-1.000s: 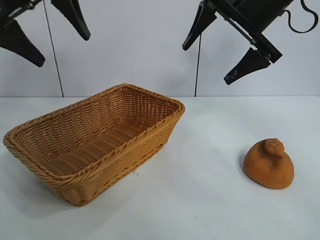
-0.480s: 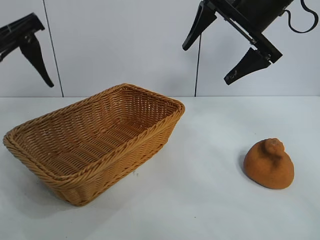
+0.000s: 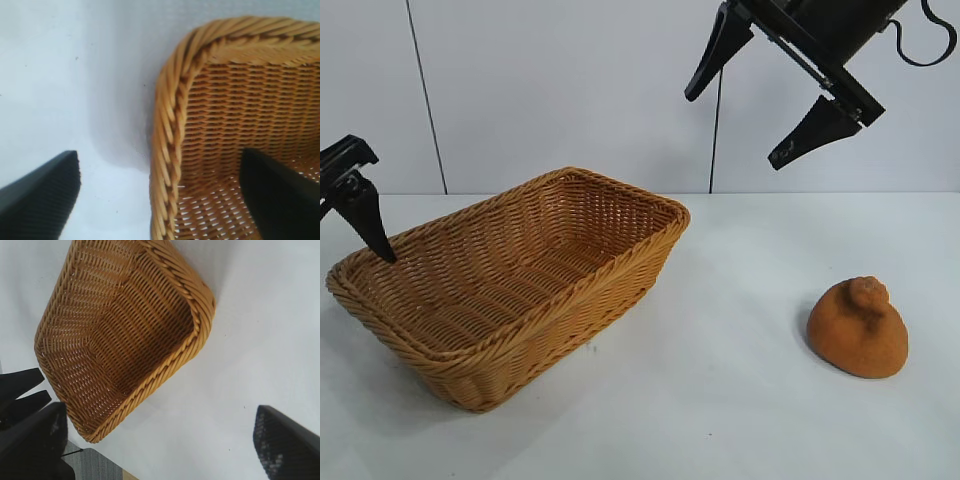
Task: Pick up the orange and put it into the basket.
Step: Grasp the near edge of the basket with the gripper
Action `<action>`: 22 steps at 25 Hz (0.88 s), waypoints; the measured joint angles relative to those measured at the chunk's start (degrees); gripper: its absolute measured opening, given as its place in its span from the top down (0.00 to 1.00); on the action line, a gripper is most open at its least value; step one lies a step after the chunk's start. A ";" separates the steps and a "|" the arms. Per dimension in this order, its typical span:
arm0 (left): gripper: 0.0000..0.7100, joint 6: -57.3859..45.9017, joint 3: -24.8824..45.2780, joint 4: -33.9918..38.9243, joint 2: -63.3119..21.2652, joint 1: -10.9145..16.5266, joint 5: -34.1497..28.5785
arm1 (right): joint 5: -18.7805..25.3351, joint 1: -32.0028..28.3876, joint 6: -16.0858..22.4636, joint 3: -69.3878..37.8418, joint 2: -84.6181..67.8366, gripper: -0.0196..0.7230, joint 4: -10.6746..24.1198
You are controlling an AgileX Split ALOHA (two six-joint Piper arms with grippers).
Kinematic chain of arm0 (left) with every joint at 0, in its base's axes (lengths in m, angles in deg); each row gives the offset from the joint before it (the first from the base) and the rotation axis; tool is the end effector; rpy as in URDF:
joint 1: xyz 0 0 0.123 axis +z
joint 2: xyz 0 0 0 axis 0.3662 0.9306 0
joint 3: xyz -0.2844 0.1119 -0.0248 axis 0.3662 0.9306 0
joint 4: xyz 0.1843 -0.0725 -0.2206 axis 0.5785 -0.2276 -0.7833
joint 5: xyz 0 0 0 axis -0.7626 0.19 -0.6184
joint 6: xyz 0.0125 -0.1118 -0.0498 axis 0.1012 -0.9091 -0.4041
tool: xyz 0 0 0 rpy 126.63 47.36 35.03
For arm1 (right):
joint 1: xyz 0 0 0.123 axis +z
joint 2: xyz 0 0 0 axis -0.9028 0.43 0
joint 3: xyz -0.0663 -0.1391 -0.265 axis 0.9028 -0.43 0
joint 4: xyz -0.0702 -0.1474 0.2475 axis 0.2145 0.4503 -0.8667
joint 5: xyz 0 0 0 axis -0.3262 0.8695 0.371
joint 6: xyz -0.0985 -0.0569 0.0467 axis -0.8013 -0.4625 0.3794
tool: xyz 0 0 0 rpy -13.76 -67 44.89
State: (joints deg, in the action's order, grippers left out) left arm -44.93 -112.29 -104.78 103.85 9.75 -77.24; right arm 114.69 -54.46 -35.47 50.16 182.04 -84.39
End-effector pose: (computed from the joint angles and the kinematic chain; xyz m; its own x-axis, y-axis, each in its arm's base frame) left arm 0.3192 -0.0835 0.1264 -0.5436 -0.8388 -0.0290 -0.7443 0.4978 -0.4451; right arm 0.4595 0.1511 0.2389 -0.9889 -0.0560 -0.1378 -0.1252 0.8133 0.5682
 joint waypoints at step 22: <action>0.88 5.52 -3.15 -2.92 9.00 0.12 2.49 | 0.00 0.00 0.00 0.00 0.00 0.04 0.00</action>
State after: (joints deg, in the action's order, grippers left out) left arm -39.41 -115.44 -107.71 112.85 9.87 -74.75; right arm 114.69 -54.46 -35.47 50.16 182.04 -84.39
